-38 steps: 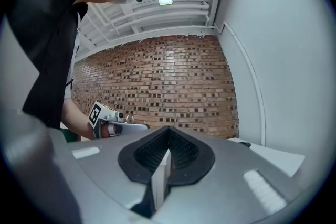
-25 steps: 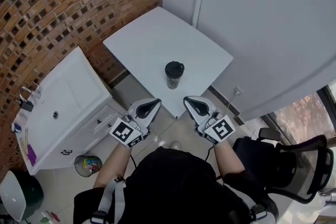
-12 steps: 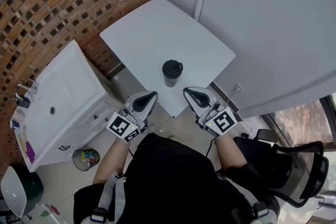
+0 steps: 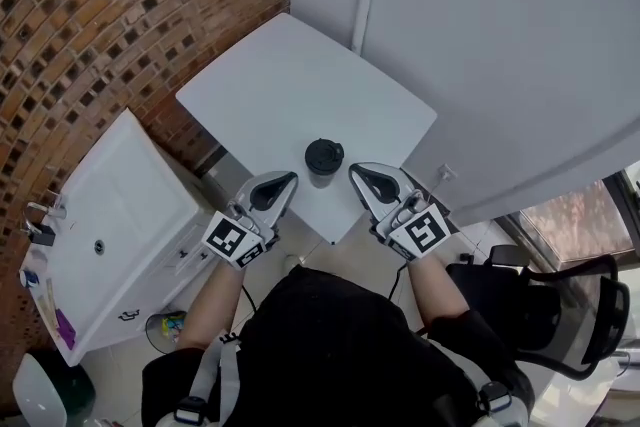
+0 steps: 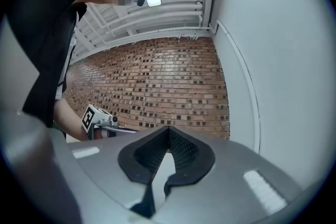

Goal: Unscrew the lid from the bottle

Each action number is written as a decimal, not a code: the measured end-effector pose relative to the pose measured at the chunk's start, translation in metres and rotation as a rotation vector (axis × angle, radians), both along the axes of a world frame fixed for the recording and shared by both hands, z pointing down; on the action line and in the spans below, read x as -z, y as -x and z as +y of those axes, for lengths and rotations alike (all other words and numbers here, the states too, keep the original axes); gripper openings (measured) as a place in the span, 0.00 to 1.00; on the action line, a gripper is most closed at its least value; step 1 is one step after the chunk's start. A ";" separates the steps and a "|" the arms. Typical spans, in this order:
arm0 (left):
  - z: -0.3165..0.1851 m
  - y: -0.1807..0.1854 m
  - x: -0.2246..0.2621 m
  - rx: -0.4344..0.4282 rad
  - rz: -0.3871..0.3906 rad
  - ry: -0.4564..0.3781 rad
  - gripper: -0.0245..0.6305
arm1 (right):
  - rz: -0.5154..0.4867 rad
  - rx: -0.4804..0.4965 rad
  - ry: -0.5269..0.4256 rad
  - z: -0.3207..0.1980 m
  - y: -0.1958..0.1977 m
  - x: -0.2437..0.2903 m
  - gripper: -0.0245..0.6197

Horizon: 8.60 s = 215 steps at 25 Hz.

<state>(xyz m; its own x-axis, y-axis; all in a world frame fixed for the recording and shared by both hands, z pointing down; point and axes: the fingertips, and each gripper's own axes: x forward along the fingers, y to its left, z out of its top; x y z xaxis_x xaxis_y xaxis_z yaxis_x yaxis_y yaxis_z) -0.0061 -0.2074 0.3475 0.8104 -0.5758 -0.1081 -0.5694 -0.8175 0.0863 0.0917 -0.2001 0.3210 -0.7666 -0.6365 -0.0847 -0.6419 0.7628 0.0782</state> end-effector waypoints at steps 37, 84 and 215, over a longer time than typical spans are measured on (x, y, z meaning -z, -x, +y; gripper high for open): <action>-0.079 -0.057 -0.260 -0.159 -0.333 0.251 0.68 | 0.004 -0.121 0.226 -0.056 -0.037 -0.121 0.05; -0.083 -0.091 -0.268 -0.300 -0.328 0.213 0.61 | 0.050 -0.018 0.191 -0.092 0.052 -0.156 0.76; -0.083 -0.089 -0.270 -0.249 -0.325 0.225 0.62 | 0.124 0.477 0.203 -0.085 0.069 -0.158 0.77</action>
<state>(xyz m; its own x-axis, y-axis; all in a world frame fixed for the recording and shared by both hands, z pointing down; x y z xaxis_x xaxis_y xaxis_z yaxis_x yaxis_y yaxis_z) 0.0829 -0.2903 0.6172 0.8981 -0.3397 0.2793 -0.3851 -0.9142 0.1265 0.0224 -0.2850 0.4789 -0.9714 -0.2084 0.1139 -0.2149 0.9754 -0.0483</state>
